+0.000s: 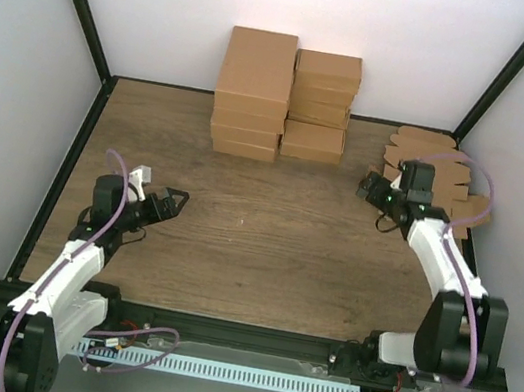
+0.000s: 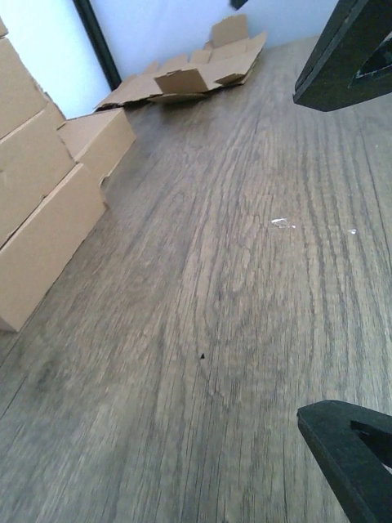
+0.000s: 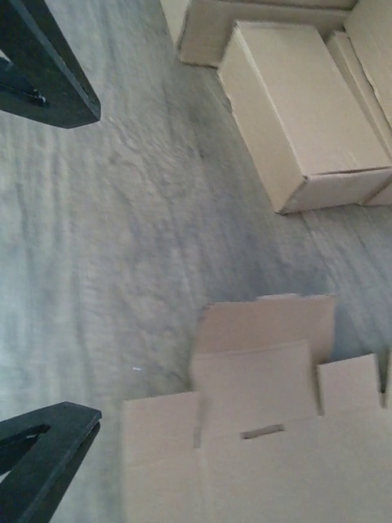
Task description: Fold the paper box
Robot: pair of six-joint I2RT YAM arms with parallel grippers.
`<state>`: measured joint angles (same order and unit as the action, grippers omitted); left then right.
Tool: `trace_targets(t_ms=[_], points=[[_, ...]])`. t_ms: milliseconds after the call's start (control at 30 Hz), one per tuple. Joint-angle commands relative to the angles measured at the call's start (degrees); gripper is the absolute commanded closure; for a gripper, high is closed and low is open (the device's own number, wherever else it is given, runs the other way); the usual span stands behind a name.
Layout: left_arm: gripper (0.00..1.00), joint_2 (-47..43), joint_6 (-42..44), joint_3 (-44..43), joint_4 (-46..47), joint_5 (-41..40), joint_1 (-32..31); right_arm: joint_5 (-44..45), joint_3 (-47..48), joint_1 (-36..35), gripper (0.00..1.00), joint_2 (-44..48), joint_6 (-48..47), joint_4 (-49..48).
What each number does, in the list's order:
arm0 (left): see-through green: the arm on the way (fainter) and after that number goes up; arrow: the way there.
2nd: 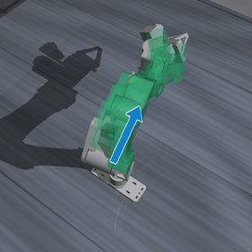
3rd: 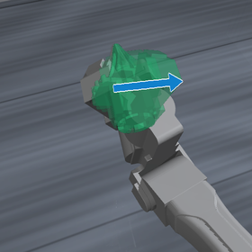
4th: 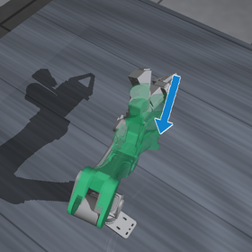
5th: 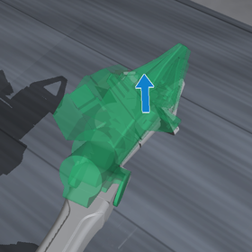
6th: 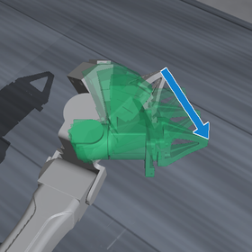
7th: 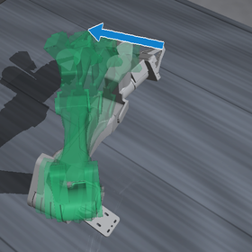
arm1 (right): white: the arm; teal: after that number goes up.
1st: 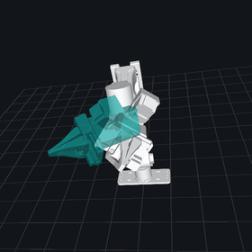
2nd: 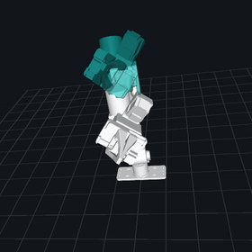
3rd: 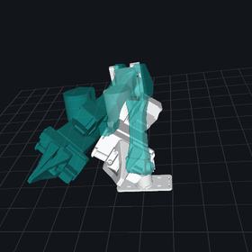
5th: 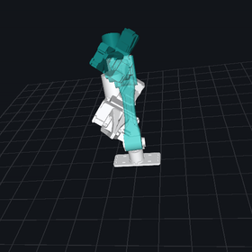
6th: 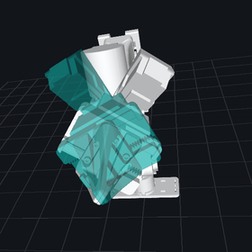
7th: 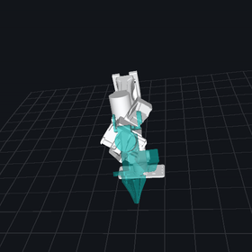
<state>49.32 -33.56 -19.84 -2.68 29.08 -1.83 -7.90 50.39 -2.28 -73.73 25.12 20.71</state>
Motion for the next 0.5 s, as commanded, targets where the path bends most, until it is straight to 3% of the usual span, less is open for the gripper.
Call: trace_targets(t_ms=[0,100,167,400,467], points=[[0.0,1.5,1.5,1.1,5.5,3.1,-0.7,6.6,8.1,-0.4,0.05,-9.7,-6.2,0.0],[0.0,2.6,2.6,1.5,6.0,2.8,-1.0,10.6,11.3,-0.5,0.08,-15.3,-9.1,0.3],[0.0,3.2,2.3,2.4,7.3,2.7,-1.1,10.7,13.1,-0.5,0.16,-18.3,-10.1,-0.1],[0.0,6.2,2.3,2.4,8.4,2.6,-2.3,9.3,18.9,-0.9,0.54,-25.4,-10.4,-1.2],[0.0,6.6,2.3,2.3,8.3,2.4,-2.5,10.7,20.4,-1.2,0.58,-27.0,-10.7,-1.1]])
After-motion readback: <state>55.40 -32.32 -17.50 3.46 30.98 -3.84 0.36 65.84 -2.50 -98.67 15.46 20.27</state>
